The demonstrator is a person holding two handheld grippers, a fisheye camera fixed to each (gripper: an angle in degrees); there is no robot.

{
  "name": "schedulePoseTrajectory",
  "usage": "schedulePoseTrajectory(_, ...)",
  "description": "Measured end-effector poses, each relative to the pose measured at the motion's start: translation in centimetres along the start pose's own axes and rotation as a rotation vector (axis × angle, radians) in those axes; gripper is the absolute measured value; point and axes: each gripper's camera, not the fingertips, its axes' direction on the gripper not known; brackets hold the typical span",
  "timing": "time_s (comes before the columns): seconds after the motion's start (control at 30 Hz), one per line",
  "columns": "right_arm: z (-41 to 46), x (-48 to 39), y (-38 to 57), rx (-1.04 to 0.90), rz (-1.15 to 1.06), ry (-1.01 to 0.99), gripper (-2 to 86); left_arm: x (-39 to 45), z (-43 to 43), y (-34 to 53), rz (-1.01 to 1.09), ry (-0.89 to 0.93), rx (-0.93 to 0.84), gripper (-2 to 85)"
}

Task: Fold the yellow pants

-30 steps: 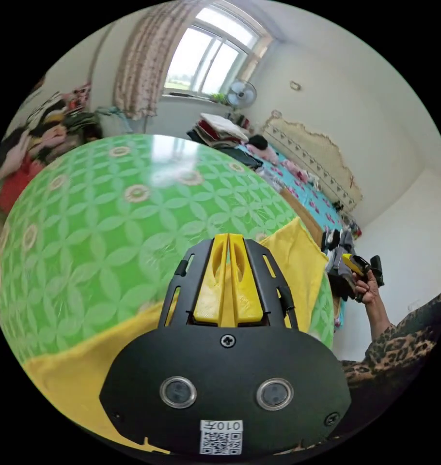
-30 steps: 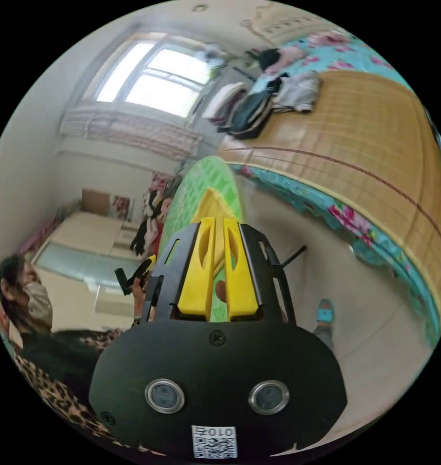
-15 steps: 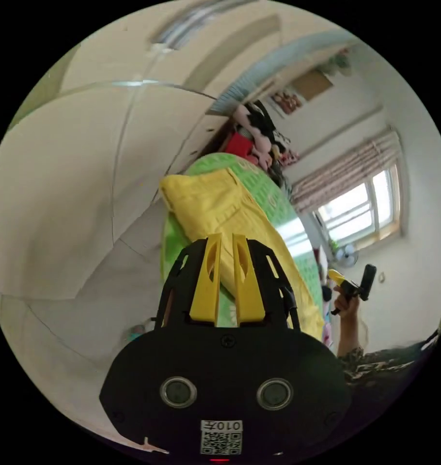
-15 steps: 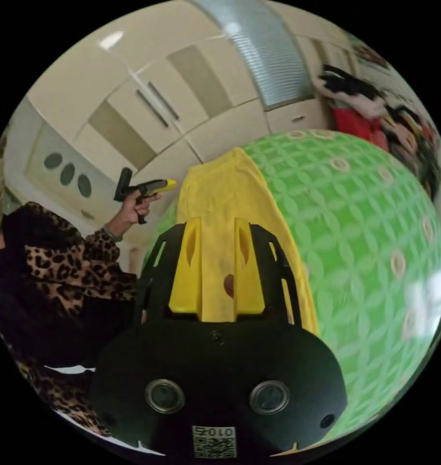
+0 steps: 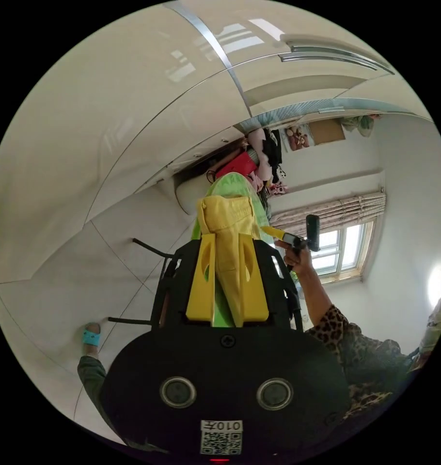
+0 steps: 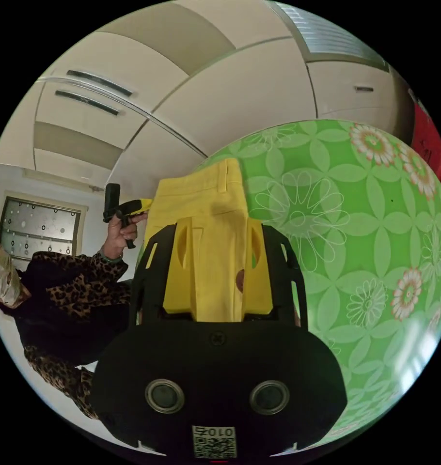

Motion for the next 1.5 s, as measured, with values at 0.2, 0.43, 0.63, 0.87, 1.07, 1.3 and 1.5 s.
schedulePoseTrajectory(0.2, 1.9, 3.7, -5.3, -0.012, -0.048, -0.079, 14.0, -4.0, 0.4, 0.3, 0.001, 0.111, -0.007, 6.1)
schedulePoseTrajectory(0.43, 1.5, 8.6, -7.3, 0.12, -0.046, -0.152, 13.9, -5.0, 0.2, 1.1, 0.076, 0.073, 0.017, 8.0)
schedulePoseTrajectory(0.63, 4.6, 8.1, -10.6, 0.045, -0.135, -0.17, 12.3, -5.5, 1.5, 1.0, 0.087, 0.066, 0.0, 6.9)
schedulePoseTrajectory(0.87, 4.5, 10.0, -8.3, 0.174, -0.179, -0.289, 4.2, -8.8, 2.5, 2.2, 0.017, 0.343, 0.021, 1.6)
schedulePoseTrajectory(1.07, 1.0, 7.9, 0.6, 0.35, -0.414, -0.38, 3.1, 1.5, 0.4, 5.4, 0.452, 0.406, 0.005, 0.0)
schedulePoseTrajectory(1.3, 0.1, 6.8, 13.0, 0.428, -0.455, -0.354, 3.3, 14.3, 2.4, 13.1, 0.777, 0.356, -0.115, -0.2)
schedulePoseTrajectory(1.5, 3.5, 7.6, 25.0, 0.473, -0.359, -0.357, 4.8, 20.8, 7.5, 21.7, 0.91, 0.328, -0.301, -0.2)
